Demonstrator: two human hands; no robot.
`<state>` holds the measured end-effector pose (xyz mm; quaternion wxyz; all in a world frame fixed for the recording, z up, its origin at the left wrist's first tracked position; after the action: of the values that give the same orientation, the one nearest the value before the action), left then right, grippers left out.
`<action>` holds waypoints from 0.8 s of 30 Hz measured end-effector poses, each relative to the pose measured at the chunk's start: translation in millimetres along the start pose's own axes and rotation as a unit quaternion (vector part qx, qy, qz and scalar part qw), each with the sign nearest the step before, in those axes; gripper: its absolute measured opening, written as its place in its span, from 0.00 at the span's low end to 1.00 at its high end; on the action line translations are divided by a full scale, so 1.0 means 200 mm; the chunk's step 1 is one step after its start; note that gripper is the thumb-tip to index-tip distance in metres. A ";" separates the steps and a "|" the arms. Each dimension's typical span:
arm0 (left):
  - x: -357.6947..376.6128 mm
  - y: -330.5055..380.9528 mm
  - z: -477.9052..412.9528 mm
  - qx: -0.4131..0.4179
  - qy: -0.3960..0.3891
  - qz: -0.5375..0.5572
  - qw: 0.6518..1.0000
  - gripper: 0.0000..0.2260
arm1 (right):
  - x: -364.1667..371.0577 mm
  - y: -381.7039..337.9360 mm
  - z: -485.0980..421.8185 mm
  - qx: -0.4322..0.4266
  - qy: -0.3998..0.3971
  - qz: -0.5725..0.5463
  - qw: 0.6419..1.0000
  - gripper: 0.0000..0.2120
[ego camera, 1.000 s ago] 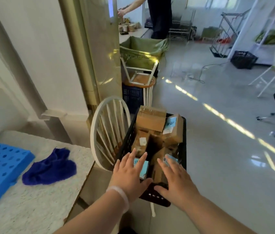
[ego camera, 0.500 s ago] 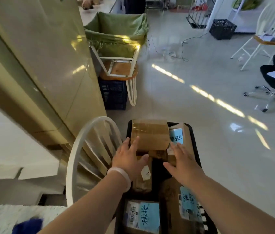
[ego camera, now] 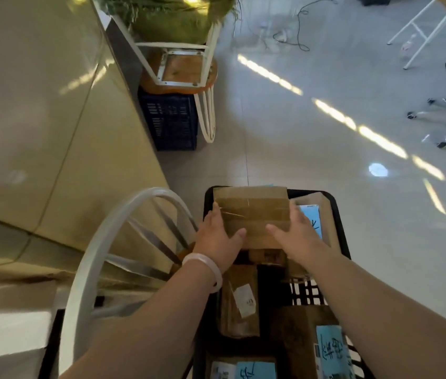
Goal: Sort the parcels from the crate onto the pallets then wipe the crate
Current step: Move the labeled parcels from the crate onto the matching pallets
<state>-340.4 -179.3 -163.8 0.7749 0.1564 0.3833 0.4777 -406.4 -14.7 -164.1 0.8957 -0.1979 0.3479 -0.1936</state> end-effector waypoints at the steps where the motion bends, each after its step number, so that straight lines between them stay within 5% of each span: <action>1: -0.01 0.00 0.00 -0.002 0.001 0.013 1.000 0.39 | 0.00 -0.01 -0.01 0.003 -0.001 -0.023 1.000 0.42; 9: -0.02 0.02 0.08 -0.047 0.020 0.039 0.998 0.39 | -0.02 0.00 0.10 0.015 0.054 -0.077 0.995 0.37; 14: 0.04 0.05 0.24 -0.033 0.099 0.110 0.988 0.38 | -0.05 0.04 0.24 -0.013 0.069 -0.125 0.990 0.30; 24: 0.24 0.14 0.70 -0.022 0.210 0.317 0.925 0.33 | -0.14 0.22 0.65 -0.072 -0.013 -0.254 0.964 0.27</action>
<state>-241.5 -106.7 -76.5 0.4882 0.1483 0.4569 0.7287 -326.1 64.1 -81.5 0.8048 -0.3461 0.2877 -0.3870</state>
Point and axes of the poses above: each hand's wrist, its own z-axis away from the middle knuckle, its own x-axis out of the palm, y = z × x, the point moved 2 cm from there along -z, towards the middle knuckle, and after that the axes turned 14 degrees about -y, right-handed, at the moved point
